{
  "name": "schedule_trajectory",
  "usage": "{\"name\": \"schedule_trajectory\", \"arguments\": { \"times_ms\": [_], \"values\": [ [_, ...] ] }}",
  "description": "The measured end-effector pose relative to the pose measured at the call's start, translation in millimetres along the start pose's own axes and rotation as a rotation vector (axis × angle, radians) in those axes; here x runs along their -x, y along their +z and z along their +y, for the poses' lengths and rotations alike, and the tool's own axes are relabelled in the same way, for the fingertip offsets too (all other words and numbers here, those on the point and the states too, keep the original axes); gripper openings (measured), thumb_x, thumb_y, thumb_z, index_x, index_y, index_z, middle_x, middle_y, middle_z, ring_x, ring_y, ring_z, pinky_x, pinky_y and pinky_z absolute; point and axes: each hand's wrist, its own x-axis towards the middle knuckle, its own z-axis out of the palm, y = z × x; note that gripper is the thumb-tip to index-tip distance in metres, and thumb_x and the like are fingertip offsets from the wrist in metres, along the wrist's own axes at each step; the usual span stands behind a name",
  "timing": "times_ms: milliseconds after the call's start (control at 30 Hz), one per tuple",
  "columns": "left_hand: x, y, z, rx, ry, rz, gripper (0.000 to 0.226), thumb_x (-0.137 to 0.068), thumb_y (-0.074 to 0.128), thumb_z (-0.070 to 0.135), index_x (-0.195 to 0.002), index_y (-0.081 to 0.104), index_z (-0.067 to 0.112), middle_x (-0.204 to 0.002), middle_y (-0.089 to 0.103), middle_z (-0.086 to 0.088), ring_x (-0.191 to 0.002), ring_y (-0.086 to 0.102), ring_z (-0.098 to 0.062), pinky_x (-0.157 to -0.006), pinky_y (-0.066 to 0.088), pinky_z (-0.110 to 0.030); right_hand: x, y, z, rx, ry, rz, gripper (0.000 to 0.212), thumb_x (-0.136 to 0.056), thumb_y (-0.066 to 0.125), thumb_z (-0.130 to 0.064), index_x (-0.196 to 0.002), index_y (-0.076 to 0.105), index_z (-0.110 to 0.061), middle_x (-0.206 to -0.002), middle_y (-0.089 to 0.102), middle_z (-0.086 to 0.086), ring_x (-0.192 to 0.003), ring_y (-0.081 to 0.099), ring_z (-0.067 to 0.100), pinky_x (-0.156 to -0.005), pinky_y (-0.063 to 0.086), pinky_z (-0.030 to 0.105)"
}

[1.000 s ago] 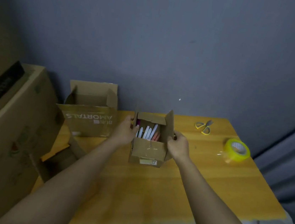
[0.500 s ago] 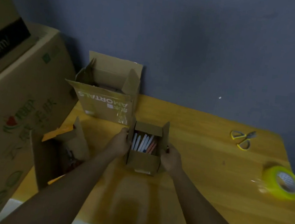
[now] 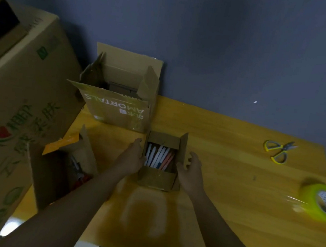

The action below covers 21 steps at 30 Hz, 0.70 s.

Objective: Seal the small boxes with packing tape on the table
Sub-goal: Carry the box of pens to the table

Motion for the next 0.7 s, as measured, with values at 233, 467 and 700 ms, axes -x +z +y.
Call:
{"name": "schedule_trajectory", "arguments": {
  "times_ms": [233,467,700],
  "values": [
    [-14,-9,18,-0.386,0.334,0.240,0.043,-0.096,0.048,0.012,-0.138,0.040,0.013,-0.136,0.043,-0.008,-0.125,0.037,-0.025,-0.100,0.032,-0.030,-16,-4,-29,0.605,-0.672,0.273,0.042,-0.080,0.070,-0.003,-0.121,0.061,-0.002,-0.116,0.059,0.018,-0.109,0.056,0.039,-0.089,0.051,0.047],
    [-60,-2,42,-0.689,0.359,0.031,0.047,-0.091,0.050,-0.004,-0.136,0.040,0.004,-0.133,0.043,-0.014,-0.123,0.042,-0.028,-0.098,0.039,-0.032,-68,22,-66,1.110,-0.455,-0.124,0.065,-0.095,0.055,-0.025,-0.148,0.024,-0.006,-0.146,0.033,0.012,-0.135,0.028,0.030,-0.109,0.029,0.039],
    [-89,1,48,-1.107,0.382,-0.026,0.048,-0.093,0.057,0.028,-0.135,0.043,0.008,-0.138,0.044,-0.011,-0.129,0.037,-0.026,-0.106,0.024,-0.035,-91,19,-56,1.394,-0.454,-0.150,0.044,-0.101,0.041,-0.026,-0.140,0.036,-0.006,-0.133,0.047,0.012,-0.123,0.040,0.030,-0.100,0.031,0.039]
  ]
}}
